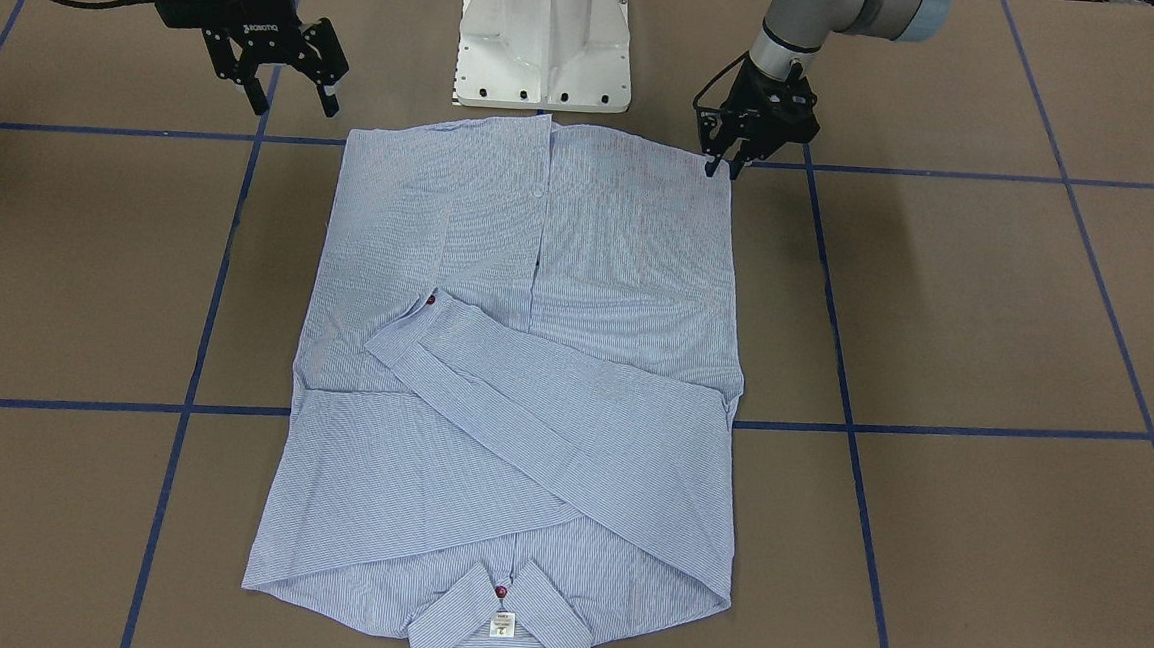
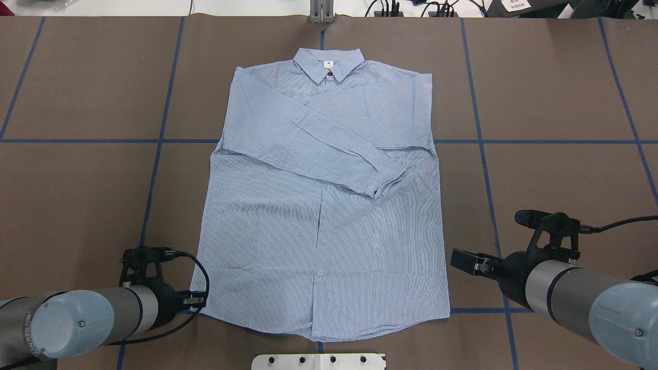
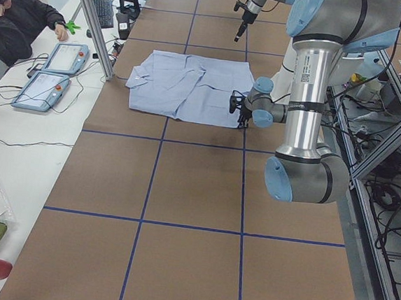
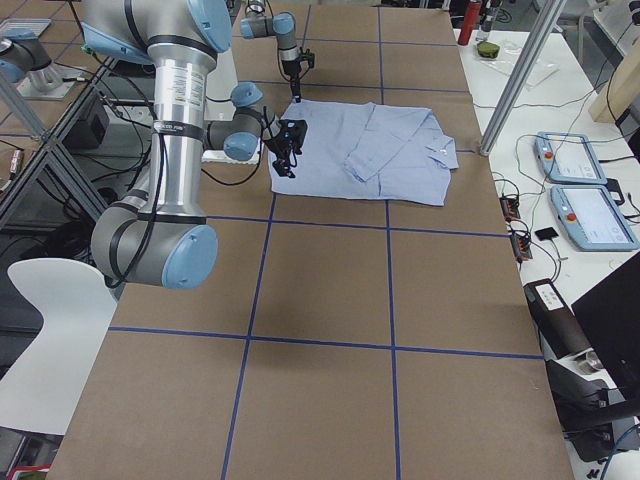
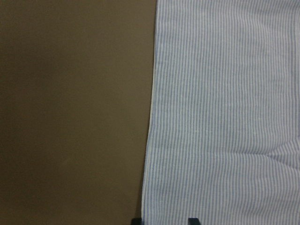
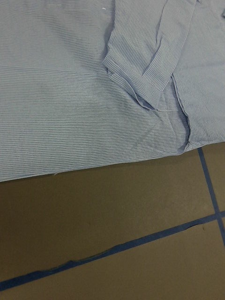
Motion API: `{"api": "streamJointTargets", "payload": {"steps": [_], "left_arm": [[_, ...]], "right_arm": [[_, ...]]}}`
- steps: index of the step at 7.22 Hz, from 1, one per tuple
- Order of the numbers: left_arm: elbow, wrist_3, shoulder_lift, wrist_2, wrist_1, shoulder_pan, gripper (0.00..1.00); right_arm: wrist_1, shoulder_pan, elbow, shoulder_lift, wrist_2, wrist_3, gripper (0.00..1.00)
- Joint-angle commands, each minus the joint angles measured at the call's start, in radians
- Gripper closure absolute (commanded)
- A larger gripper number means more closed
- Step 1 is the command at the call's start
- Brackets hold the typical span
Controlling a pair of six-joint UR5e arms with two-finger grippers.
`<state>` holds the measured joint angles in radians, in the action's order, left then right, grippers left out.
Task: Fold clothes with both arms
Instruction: 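Lower both grippers and pinch the hem corners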
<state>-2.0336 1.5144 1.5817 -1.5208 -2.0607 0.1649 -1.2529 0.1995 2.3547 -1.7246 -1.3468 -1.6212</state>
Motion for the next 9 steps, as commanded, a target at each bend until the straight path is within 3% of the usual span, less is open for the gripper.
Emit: {"api": "streamJointTargets", "payload": {"steps": [1, 5, 8, 9], "left_arm": [[0.000, 0.000, -0.003, 0.001, 0.001, -0.001, 0.58], [0.000, 0.001, -0.003, 0.001, 0.001, -0.027, 0.60], [0.000, 0.003, -0.003, 0.002, 0.001, -0.035, 1.00], [-0.005, 0.019, -0.003, 0.004, -0.001, -0.033, 1.00]], "right_arm": [[0.000, 0.000, 0.000, -0.001, 0.000, 0.000, 0.00], [0.000, -0.003, 0.000, -0.001, 0.000, 0.000, 0.00], [0.001, -0.009, 0.000, -0.001, 0.000, 0.000, 0.00], [0.012, -0.018, 0.000, -0.003, 0.000, -0.003, 0.00]]}}
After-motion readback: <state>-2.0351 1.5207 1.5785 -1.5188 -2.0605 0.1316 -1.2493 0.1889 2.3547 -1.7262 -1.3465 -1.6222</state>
